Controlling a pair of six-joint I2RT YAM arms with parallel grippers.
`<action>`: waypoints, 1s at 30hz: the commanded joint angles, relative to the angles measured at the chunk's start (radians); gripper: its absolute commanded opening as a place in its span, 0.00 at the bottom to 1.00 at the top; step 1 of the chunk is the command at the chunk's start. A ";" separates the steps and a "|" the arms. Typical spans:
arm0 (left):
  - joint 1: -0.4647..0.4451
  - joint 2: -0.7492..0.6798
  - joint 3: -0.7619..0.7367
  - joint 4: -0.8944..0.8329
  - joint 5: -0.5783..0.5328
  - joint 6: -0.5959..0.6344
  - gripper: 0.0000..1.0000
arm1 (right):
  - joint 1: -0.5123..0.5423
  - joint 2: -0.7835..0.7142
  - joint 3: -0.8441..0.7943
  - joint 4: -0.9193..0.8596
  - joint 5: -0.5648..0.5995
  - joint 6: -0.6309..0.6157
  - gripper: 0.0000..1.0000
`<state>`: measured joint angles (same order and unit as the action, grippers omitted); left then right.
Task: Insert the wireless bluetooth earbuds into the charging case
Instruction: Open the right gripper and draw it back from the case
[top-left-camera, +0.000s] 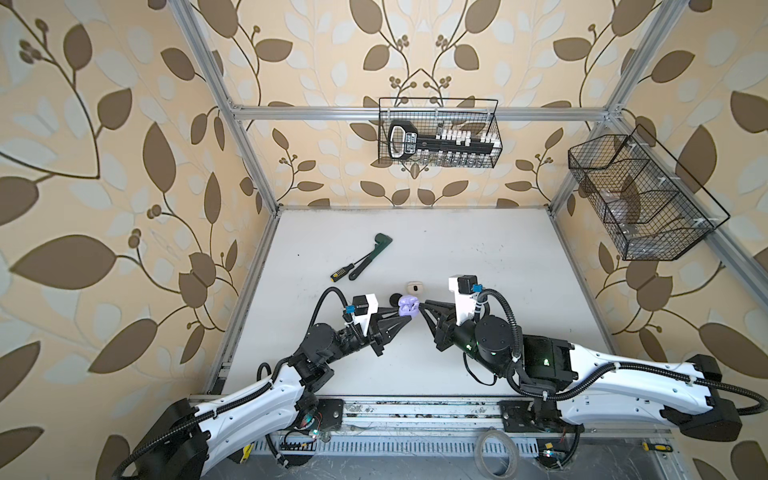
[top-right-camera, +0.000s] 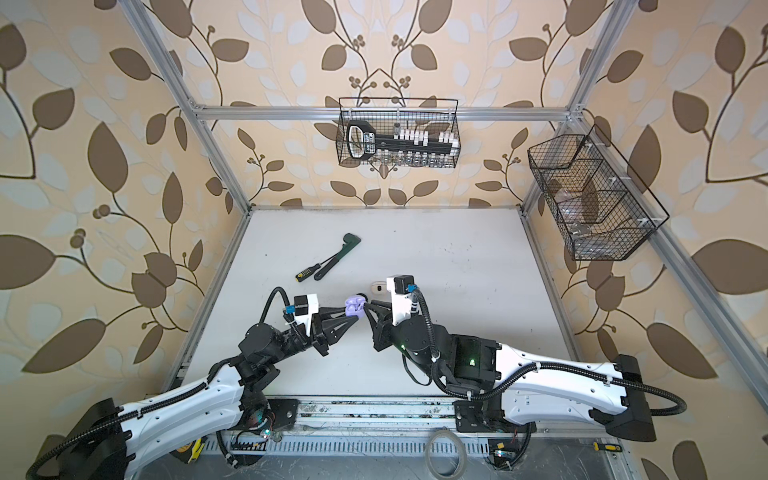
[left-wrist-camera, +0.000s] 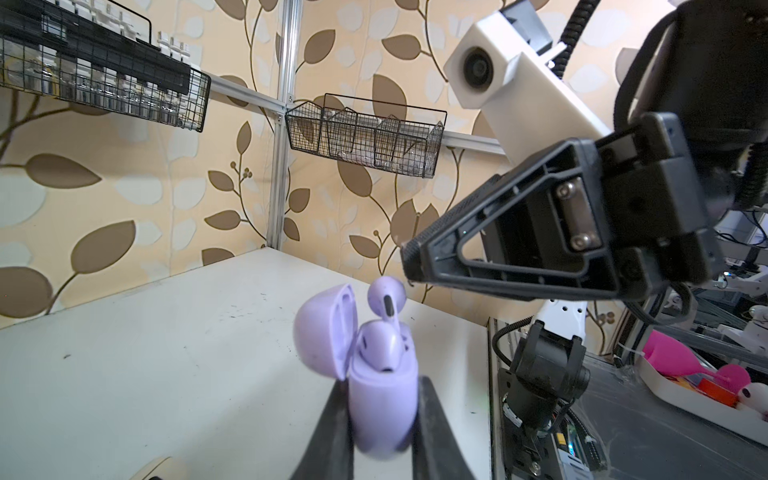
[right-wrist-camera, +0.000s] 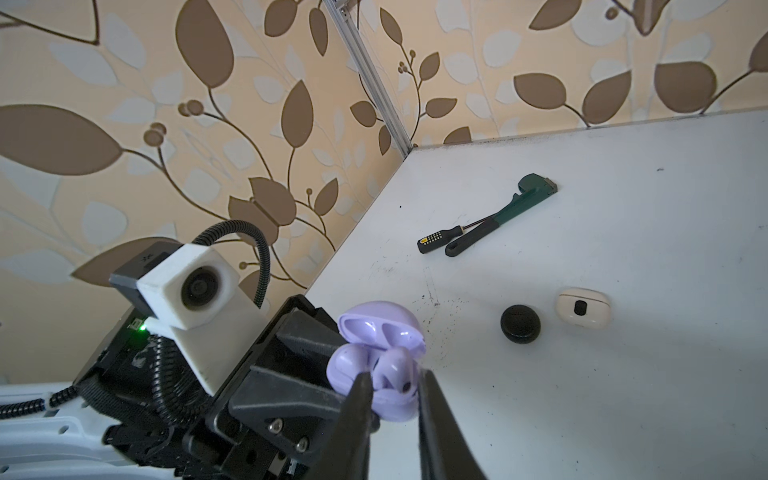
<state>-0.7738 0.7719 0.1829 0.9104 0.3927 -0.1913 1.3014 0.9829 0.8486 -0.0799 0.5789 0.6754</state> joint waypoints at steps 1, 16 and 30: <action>-0.009 -0.020 0.044 0.050 0.047 -0.016 0.00 | 0.006 0.003 -0.015 0.013 -0.014 -0.021 0.21; -0.009 -0.025 0.053 0.083 0.100 -0.043 0.00 | 0.006 0.002 -0.037 0.089 -0.087 -0.069 0.14; -0.009 -0.025 0.047 0.073 0.134 -0.034 0.00 | 0.005 -0.116 -0.061 -0.023 0.008 -0.088 0.22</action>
<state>-0.7738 0.7597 0.1898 0.9264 0.4919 -0.2382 1.3018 0.9127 0.7994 -0.0540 0.5320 0.6098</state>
